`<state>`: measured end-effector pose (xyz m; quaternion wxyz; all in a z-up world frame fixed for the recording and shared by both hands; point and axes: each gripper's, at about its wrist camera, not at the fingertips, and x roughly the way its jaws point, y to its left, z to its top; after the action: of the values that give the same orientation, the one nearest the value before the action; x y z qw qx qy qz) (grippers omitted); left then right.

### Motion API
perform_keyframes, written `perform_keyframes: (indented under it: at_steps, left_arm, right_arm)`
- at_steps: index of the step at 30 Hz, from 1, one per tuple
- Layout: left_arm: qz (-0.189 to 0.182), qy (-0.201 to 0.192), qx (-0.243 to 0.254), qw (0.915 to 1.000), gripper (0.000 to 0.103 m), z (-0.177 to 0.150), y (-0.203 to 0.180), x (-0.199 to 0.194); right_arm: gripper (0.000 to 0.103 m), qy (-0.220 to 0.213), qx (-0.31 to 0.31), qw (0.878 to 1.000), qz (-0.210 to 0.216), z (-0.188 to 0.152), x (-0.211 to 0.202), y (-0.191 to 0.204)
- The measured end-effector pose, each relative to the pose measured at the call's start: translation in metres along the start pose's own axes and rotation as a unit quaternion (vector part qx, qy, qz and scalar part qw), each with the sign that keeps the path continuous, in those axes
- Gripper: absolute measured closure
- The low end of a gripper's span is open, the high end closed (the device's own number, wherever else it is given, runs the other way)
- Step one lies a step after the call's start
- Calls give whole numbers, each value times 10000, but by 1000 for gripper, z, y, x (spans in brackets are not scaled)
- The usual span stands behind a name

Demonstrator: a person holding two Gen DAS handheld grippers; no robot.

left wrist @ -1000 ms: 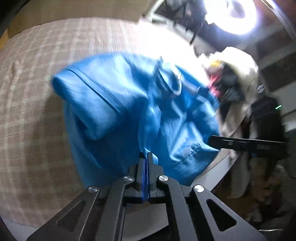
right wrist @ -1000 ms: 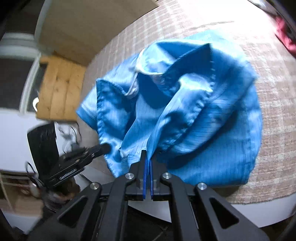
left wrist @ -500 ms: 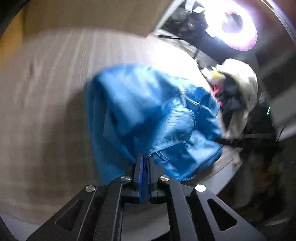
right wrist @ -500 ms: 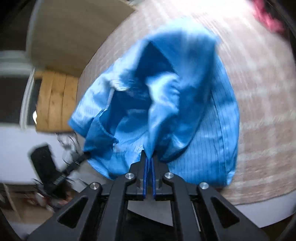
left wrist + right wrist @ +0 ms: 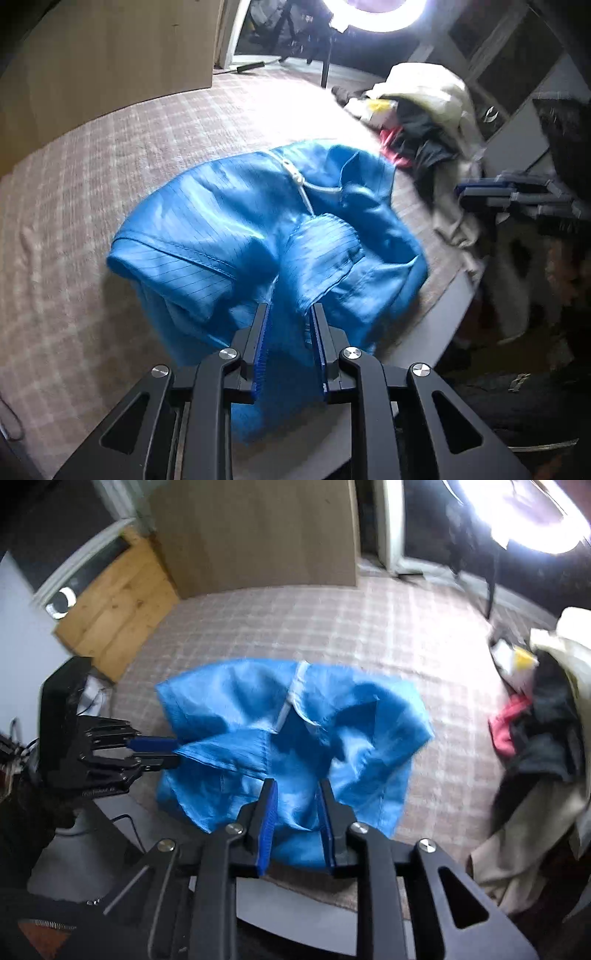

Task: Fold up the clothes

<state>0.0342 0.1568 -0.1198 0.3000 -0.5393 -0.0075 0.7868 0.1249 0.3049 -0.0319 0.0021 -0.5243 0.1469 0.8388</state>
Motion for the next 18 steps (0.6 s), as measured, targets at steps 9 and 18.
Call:
perform_keyframes:
  at_steps: [9, 18]
  left_arm:
    - [-341, -20, 242, 9991, 98, 3, 14, 19]
    - [-818, 275, 583, 9946, 101, 7, 16, 57]
  right_arm:
    - [96, 1135, 268, 9887, 942, -2, 134, 6]
    - [96, 363, 916, 9874, 1241, 26, 119, -11]
